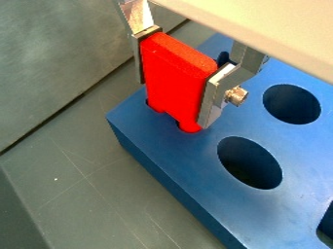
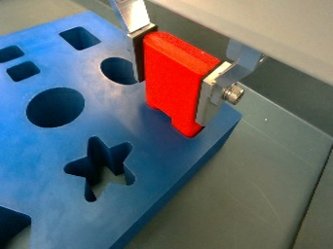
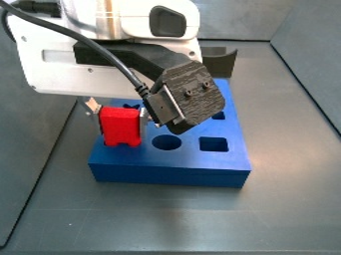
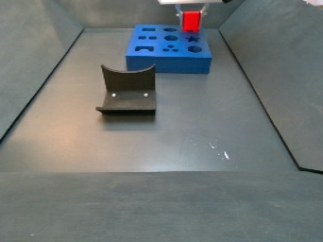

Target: Insert the square-circle object.

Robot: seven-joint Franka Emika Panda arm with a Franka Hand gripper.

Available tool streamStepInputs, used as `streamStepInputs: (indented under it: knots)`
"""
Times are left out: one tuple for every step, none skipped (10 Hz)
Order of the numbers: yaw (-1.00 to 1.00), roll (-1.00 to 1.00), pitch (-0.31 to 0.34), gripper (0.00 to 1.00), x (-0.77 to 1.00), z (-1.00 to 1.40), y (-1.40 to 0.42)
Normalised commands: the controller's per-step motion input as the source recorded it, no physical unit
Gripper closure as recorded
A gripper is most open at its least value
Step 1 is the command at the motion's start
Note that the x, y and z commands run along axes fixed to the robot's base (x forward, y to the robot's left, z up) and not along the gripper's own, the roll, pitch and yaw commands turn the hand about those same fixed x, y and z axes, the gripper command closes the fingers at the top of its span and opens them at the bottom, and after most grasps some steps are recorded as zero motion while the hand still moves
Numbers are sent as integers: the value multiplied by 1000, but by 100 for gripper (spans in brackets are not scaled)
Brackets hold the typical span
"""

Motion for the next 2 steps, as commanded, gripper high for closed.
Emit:
streamStepInputs:
  knots:
    - [-3, -169, -43, 100, 0, -143, 94]
    - [0, 0, 0, 100, 0, 0, 0]
